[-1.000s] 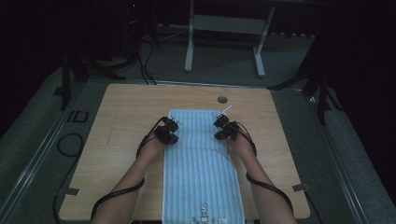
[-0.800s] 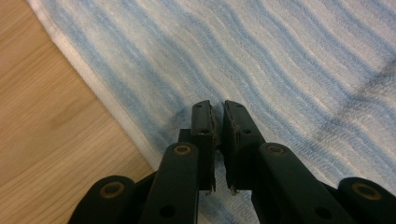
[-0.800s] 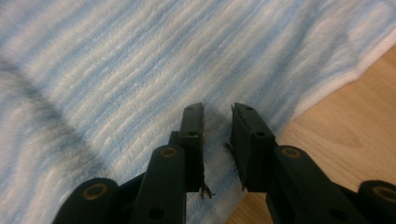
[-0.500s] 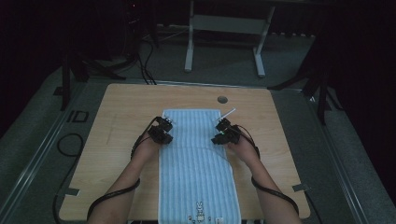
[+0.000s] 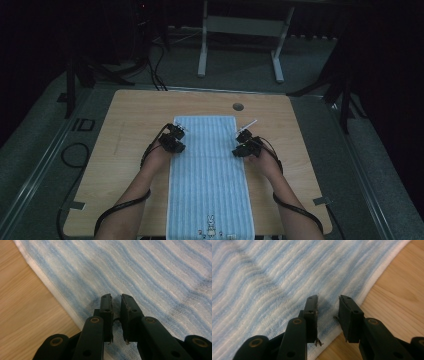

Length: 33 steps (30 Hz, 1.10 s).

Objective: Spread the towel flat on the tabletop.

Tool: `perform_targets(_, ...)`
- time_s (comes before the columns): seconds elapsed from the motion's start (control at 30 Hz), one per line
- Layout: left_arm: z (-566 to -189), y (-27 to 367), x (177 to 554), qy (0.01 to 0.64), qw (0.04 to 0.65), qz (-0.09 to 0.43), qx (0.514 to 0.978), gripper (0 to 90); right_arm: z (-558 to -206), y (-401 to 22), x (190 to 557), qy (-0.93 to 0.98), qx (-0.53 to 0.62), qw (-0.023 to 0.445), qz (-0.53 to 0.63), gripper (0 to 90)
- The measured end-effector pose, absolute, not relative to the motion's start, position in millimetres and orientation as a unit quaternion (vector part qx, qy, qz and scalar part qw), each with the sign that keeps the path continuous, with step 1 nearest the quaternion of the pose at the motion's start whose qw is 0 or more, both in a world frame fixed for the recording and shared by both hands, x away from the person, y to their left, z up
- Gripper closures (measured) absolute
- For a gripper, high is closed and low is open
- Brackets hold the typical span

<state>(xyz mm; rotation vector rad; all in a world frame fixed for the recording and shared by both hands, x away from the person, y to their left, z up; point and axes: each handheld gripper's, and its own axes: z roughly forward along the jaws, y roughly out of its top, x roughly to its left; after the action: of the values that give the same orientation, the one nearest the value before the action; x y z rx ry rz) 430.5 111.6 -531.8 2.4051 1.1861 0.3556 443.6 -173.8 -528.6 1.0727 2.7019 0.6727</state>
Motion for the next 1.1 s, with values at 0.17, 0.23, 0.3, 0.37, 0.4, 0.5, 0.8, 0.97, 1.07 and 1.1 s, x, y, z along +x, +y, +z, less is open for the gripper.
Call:
perform_targets(0.17,-531.1,98.3,436.2,0.423,0.213,0.127,0.871,79.7,-528.5,-186.6,446.9,0.900,0.367,0.088,0.220,68.1)
perform_targets(0.23,-530.5,92.2,438.8,0.419,0.209,0.127,0.875,79.7,-528.2,-192.0,448.7,0.898,0.373,0.087,0.218,68.1)
perform_targets(0.3,-530.1,86.2,441.9,0.417,0.206,0.126,0.876,79.6,-528.0,-196.8,450.2,0.897,0.375,0.088,0.216,68.2)
perform_targets(0.37,-529.7,80.3,444.8,0.413,0.201,0.130,0.878,78.2,-527.6,-201.3,451.9,0.896,0.380,0.088,0.213,68.4)
perform_targets(0.4,-529.7,77.5,446.1,0.415,0.203,0.127,0.878,78.0,-527.7,-203.6,452.5,0.895,0.382,0.089,0.213,68.5)
perform_targets(0.5,-529.3,71.1,449.9,0.412,0.200,0.127,0.880,78.0,-527.6,-210.6,454.3,0.890,0.392,0.089,0.214,68.8)
perform_targets(0.8,-528.7,57.4,459.4,0.417,0.196,0.126,0.879,78.1,-526.1,-219.9,462.3,0.886,0.408,0.090,0.201,68.8)
perform_targets(0.97,-524.8,54.8,459.4,0.420,0.183,0.122,0.881,76.5,-525.4,-220.6,464.0,0.885,0.413,0.087,0.198,64.7)
perform_targets(1.07,-514.1,59.0,450.6,0.413,0.200,0.118,0.881,71.5,-521.3,-217.6,457.0,0.893,0.397,0.091,0.192,61.3)
perform_targets(1.1,-510.1,60.9,446.2,0.409,0.205,0.117,0.882,71.5,-519.1,-217.7,453.4,0.892,0.396,0.091,0.198,60.4)
